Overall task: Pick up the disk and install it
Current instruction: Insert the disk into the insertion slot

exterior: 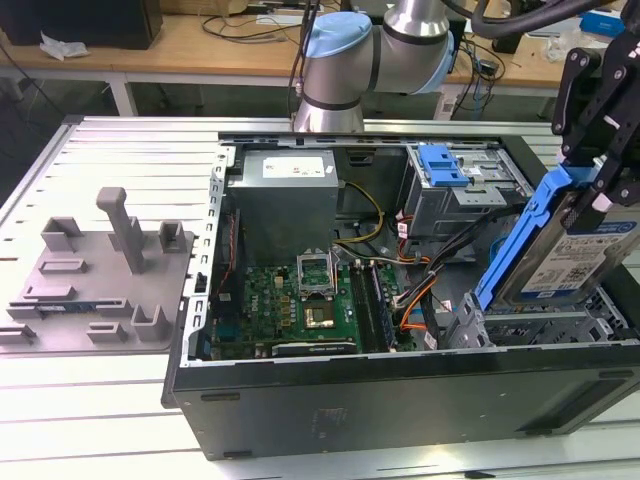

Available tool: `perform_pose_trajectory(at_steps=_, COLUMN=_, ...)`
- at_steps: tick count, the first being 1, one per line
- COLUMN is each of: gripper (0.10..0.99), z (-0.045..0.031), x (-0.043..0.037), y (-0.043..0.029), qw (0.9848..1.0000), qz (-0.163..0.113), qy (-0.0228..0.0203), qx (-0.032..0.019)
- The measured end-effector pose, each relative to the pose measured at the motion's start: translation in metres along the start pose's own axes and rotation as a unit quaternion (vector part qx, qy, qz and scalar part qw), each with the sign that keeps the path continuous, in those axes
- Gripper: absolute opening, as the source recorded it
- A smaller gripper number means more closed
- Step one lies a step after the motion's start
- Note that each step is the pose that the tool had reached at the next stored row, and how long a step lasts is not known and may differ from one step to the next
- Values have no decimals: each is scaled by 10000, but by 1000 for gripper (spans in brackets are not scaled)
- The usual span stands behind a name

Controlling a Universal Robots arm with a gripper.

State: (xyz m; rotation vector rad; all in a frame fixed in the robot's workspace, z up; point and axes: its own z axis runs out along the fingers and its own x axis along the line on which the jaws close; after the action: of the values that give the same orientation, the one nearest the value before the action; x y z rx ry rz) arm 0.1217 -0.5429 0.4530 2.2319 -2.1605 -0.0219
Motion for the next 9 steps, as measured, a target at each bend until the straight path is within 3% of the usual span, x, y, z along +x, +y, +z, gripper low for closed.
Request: perform_pose_trajectory(at_steps=9, gripper=369, z=96, x=-1, y=-7, qw=10000, qz=3, qy=0, qx=0)
